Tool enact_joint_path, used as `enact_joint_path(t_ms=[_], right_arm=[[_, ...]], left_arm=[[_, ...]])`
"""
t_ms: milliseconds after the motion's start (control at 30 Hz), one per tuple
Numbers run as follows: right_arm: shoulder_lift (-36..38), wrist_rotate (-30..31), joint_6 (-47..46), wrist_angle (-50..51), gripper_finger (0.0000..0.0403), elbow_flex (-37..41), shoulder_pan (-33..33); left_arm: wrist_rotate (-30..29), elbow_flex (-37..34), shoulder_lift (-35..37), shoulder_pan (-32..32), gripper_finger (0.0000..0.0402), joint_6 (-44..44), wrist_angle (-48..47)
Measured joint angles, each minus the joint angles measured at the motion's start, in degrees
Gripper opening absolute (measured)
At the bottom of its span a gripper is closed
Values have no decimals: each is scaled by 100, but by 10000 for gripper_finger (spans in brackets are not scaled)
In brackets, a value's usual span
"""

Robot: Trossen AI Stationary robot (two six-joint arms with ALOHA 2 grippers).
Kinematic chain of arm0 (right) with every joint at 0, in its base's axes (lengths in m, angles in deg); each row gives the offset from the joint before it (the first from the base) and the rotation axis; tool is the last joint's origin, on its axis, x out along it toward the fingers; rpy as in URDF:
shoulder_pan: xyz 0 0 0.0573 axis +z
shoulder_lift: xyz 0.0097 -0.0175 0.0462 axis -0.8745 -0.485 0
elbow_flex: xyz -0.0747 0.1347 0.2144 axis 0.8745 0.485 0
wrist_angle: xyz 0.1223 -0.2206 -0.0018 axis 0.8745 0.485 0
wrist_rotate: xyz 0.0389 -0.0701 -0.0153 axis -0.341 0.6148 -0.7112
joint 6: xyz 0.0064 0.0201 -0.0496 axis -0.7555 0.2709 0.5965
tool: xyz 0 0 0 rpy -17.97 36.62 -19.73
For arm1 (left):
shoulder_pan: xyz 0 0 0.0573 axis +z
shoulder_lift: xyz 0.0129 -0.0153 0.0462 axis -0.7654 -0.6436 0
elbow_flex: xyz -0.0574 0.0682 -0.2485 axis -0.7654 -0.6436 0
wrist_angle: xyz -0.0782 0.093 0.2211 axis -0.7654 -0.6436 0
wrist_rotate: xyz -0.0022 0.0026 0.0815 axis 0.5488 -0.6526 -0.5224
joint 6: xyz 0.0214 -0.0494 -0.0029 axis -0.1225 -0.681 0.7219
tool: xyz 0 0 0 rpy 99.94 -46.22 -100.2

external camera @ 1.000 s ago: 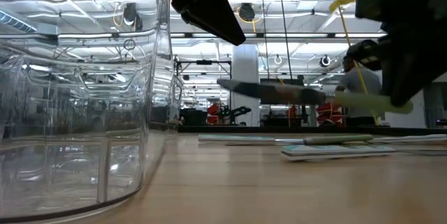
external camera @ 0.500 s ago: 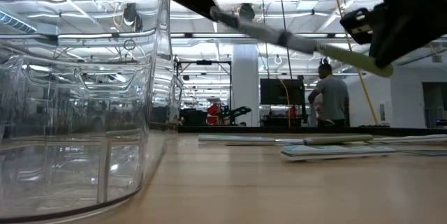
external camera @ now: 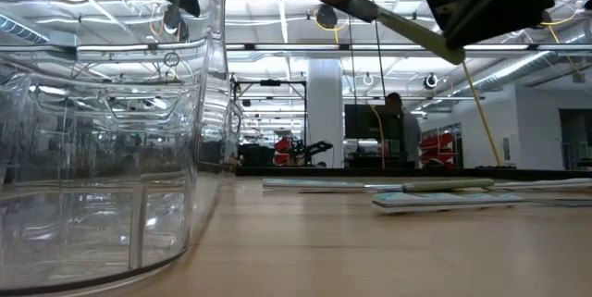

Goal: Sort silverware by color (type)
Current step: Put the bottom green table knife into the top transparent bin

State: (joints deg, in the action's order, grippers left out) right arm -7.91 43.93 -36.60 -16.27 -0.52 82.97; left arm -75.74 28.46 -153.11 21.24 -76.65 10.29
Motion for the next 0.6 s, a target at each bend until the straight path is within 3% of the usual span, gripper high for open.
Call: enact_joint_path(t_ms=[200,400,600], right_arm=[[20,-20,264,-64,12,0,-261],[23,-25,287,-130,12,0,-511],[23,-168,273,-278,12,0,-657]], left_arm=[[881,-22,82,-239,97,-763,312],[529,-28,-294,-1069,97,-1299,608],[496,-16,-954,-1611,97,-1421,1788]])
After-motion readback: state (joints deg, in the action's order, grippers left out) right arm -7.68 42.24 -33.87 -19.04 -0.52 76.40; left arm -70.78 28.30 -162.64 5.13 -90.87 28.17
